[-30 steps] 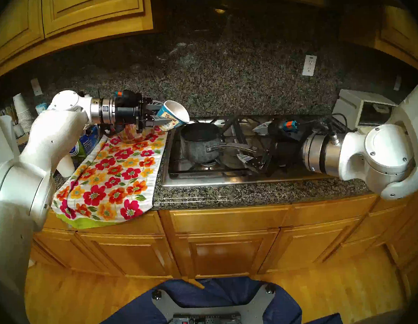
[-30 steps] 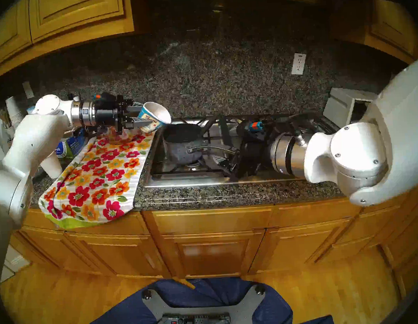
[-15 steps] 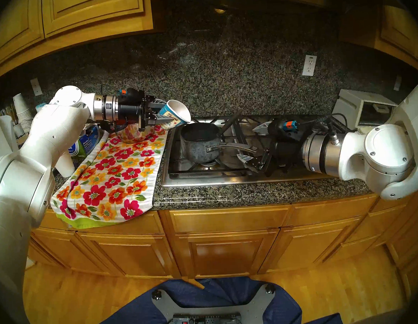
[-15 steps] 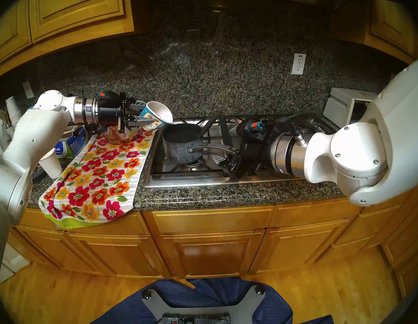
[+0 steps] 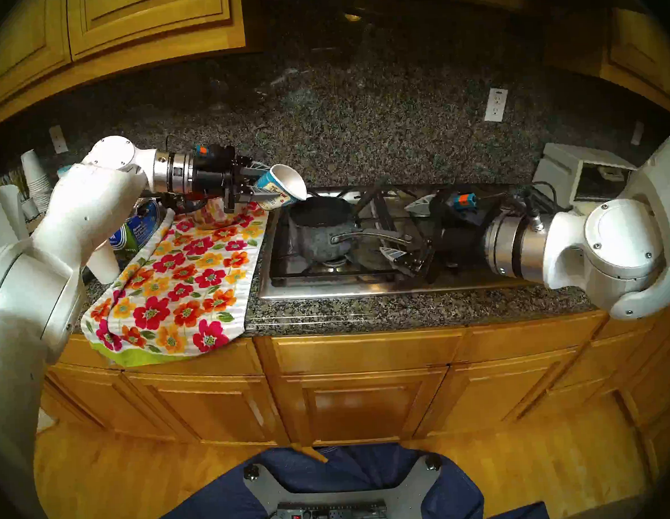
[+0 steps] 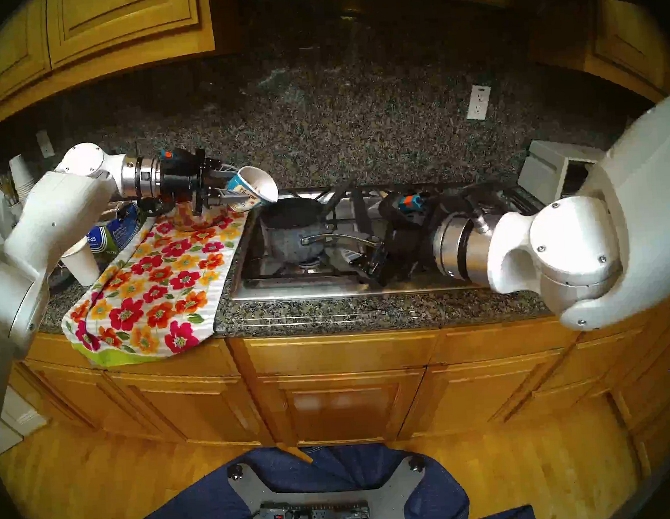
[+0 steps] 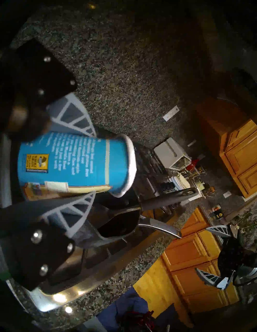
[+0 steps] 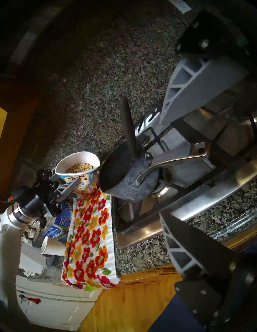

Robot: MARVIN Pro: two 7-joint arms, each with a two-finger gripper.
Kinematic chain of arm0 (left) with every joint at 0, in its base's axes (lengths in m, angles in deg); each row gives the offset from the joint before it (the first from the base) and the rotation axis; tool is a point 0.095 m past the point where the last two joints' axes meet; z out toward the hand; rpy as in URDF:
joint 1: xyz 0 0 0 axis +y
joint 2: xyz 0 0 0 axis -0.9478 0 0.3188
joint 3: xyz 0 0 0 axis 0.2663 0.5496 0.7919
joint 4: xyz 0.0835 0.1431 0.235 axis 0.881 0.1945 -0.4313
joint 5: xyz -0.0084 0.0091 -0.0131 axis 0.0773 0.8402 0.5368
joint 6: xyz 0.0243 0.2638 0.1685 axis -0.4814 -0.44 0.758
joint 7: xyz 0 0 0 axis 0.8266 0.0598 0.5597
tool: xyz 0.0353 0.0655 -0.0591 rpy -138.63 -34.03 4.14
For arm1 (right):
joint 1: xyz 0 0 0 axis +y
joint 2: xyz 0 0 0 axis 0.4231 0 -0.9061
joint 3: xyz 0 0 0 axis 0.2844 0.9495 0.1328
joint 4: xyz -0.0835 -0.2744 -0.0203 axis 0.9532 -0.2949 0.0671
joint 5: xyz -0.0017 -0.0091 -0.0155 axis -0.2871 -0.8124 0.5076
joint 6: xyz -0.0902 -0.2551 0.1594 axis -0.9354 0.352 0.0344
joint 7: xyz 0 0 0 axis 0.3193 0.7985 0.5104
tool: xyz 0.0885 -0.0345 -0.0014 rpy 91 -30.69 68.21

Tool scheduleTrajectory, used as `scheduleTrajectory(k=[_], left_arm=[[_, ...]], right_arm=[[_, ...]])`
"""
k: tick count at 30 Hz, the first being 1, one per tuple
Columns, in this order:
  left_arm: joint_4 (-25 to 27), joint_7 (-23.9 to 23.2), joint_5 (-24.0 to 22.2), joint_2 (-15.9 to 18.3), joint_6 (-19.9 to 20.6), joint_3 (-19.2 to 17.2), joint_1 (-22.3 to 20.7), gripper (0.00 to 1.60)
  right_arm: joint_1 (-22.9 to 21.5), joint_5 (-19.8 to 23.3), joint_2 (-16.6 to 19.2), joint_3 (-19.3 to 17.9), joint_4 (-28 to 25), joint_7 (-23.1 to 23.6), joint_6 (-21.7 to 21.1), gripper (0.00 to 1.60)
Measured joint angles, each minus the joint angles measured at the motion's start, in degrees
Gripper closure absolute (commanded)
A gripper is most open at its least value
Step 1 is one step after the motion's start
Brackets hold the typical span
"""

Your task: Pour oats into pot and stir with a spoon

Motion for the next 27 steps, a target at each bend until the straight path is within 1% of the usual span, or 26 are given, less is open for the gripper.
scheduleTrajectory(k=[12,27], left_arm=[[1.8,1.5,-1.4,1.6,-1.5,4.0,-0.6,1.08],[2.7,2.3,-2.6,2.8,-2.2,6.6,-2.8,1.09]], right_arm=[[0.0,0.0,0.0,0.0,0.0,0.0,0.0,0.0],[0.0,0.0,0.0,0.0,0.0,0.0,0.0,0.0]])
